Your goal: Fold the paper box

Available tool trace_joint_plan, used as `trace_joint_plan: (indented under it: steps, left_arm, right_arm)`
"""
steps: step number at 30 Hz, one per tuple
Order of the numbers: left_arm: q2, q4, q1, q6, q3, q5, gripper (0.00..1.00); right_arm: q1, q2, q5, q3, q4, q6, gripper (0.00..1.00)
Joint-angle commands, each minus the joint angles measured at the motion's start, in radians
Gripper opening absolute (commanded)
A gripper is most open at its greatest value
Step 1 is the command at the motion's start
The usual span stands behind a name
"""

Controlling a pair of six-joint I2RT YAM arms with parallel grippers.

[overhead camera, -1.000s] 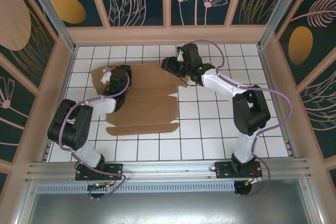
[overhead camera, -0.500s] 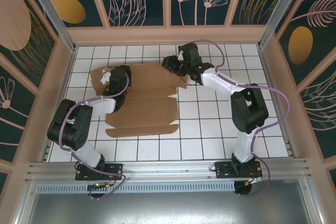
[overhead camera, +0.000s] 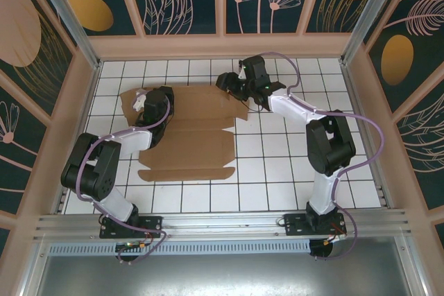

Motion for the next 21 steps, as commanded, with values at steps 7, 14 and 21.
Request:
trace_joint_plan:
  steps: [7, 14, 21]
  left_arm:
    - [-0.035, -0.042, -0.006, -0.001, 0.001, 0.023, 0.0]
    - [-0.051, -0.05, -0.005, 0.014, -0.006, -0.005, 0.0]
    - [-0.055, -0.022, -0.005, 0.021, -0.014, 0.014, 0.0]
  right_arm:
    - [0.016, 0.057, -0.192, 0.004, 0.18, 0.167, 0.51]
    - [0.003, -0.072, 0.023, -0.109, 0.097, 0.014, 0.49]
    - [0.014, -0.373, 0.213, -0.479, 0.189, -0.146, 0.43]
